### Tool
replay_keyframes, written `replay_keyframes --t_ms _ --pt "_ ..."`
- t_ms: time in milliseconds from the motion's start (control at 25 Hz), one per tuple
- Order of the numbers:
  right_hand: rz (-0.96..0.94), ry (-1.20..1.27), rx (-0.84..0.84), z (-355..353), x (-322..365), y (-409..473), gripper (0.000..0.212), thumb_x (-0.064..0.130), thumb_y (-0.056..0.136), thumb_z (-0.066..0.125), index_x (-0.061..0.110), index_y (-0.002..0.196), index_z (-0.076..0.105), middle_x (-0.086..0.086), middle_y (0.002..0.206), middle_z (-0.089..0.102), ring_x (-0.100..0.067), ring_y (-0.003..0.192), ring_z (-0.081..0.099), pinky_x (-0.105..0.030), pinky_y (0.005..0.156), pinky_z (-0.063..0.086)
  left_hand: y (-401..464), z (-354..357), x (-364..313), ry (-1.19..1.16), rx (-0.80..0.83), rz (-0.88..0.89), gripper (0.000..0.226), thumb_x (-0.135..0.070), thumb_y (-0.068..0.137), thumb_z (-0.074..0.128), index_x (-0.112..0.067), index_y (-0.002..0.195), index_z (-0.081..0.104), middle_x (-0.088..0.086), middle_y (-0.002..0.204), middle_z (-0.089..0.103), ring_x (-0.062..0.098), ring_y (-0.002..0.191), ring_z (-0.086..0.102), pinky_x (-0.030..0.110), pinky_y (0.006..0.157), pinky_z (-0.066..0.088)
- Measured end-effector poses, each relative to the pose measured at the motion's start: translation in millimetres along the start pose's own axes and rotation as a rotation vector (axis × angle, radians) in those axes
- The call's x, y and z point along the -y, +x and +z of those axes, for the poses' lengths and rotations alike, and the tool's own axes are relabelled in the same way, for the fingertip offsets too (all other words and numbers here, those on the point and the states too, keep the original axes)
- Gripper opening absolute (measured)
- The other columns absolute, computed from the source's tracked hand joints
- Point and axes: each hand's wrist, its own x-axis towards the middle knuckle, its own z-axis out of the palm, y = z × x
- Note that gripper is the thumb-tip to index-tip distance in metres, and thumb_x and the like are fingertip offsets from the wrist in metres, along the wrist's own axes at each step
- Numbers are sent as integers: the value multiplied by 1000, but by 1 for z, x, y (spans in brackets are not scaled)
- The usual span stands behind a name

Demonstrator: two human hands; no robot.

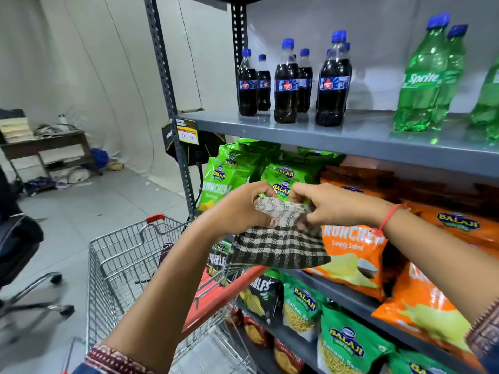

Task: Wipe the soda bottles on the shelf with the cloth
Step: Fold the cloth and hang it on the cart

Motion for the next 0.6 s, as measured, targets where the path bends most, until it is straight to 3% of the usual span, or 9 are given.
replay_keyframes --t_ms 80,160,240,320,440,520,560,600 --pt "17 -12 68 8 0 4 33 21 72 75 19 95 52 0 76 60 -14 63 50 -25 52 36 -5 -2 4 37 -21 16 29 -10 69 72 -20 90 55 3 85 58 28 75 55 41 67 46" --pt "21 -75 81 15 -1 6 26 26 71 77 16 83 56 2 68 56 -16 64 48 -29 52 34 -9 -3 8 45 -33 14 30 -12 70 70 -26 90 53 9 88 60 31 69 55 47 64 48" --pt "31 -82 36 15 -1 7 31 28 69 78 19 68 49 7 59 48 -14 57 43 -29 48 30 -13 -5 13 -7 -28 -14 34 -12 70 69 -31 92 51 17 91 57 25 67 50 45 59 44" --pt "35 -11 -33 11 0 7 41 25 67 80 21 61 40 7 60 44 -12 55 40 -27 47 27 -16 -8 16 -12 -30 -36 38 -13 71 69 -35 96 51 22 107 56 24 82 52 43 68 43" --pt "48 34 -45 8 0 9 34 21 70 78 15 65 45 -4 68 54 -20 63 43 -31 51 30 -18 -8 17 43 -34 -85 56 -13 72 69 -40 115 44 8 119 55 26 89 54 49 82 49" --pt "59 7 26 10 1 11 28 20 73 75 7 80 52 -10 79 61 -25 69 49 -33 56 35 -20 -7 17 47 -36 -96 68 -12 73 69 -40 126 37 -5 110 51 10 73 56 31 71 53" --pt "68 -7 54 12 1 12 27 19 74 74 8 81 51 -7 76 58 -24 68 48 -32 55 34 -22 -7 16 47 -30 -91 70 -12 73 69 -41 128 36 -8 105 48 2 63 57 22 60 51" --pt "75 -1 62 13 2 12 26 16 74 74 12 79 48 -2 71 54 -19 63 46 -30 53 32 -24 -7 16 60 -30 -83 70 -13 73 69 -42 127 36 -8 105 48 2 65 61 19 55 50"
